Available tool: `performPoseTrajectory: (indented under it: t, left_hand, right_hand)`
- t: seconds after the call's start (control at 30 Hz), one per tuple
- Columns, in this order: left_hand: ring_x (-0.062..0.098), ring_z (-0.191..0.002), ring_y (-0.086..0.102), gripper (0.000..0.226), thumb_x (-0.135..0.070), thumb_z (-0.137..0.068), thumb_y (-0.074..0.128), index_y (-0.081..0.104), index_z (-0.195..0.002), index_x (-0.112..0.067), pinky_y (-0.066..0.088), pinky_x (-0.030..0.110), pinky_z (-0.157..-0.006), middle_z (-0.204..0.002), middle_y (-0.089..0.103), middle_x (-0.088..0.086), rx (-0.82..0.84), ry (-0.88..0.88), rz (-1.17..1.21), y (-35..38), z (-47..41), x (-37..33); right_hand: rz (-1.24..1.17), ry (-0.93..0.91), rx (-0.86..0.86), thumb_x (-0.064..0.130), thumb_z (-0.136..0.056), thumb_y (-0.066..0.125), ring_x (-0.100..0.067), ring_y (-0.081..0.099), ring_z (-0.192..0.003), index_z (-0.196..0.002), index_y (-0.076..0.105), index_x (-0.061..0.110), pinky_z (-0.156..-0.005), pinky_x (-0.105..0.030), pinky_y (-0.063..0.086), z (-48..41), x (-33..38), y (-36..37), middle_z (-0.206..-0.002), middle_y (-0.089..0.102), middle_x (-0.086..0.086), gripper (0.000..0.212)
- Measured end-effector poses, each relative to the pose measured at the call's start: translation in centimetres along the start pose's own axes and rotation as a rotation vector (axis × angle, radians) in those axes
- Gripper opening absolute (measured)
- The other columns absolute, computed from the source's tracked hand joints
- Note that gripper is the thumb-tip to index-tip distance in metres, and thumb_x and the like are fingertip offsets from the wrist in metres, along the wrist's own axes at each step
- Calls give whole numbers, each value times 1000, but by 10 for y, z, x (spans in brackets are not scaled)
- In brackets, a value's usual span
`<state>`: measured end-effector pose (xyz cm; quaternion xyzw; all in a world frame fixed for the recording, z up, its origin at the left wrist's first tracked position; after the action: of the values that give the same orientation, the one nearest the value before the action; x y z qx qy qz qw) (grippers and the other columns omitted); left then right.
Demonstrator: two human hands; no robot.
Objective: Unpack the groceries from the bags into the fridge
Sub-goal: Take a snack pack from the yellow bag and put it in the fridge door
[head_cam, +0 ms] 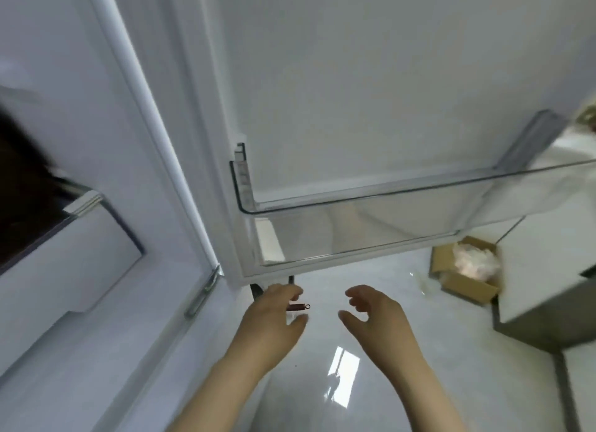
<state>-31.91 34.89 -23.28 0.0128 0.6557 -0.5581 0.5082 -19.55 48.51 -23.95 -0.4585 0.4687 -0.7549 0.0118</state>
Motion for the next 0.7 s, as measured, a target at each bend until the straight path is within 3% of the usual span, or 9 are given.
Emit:
performPoseTrajectory:
  t: [0.2,0.43,0.7]
  left_hand:
    - [4,-113,49,36,-33,-92,57,49,-127,-32,43,25,-100,-120,48,-19,242,191,9,39,-24,-34]
    - [4,-111,49,39,-34,-92,56,47,-130,-30,42,20,-96,-126,49,-14,485,471,-41,90,-9,-98]
    - [4,-107,53,39,-32,-90,58,51,-128,-28,44,20,-94,-124,52,-12,577,665,2,141,59,-178]
  right_hand:
    - [6,237,-199,32,-85,67,-1,57,-94,-118,58,30,-76,-14,40,40,-38,-28,-101,61,15,35]
    - [26,525,-420,35,-85,66,-1,57,-96,-118,59,31,-82,-18,48,124,-76,-60,-104,62,14,33]
    - [21,645,-593,34,-85,65,-1,57,-99,-119,59,30,-85,-20,48,220,-107,-109,-109,62,12,35]
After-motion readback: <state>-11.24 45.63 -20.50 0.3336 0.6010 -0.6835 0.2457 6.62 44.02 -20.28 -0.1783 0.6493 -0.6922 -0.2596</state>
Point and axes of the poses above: each hand's wrist, its own z-axis away from the middle knuckle, its own y-axis out of the palm, x = y × z, the point moved 8 cm from there along -z, towards the middle knuckle
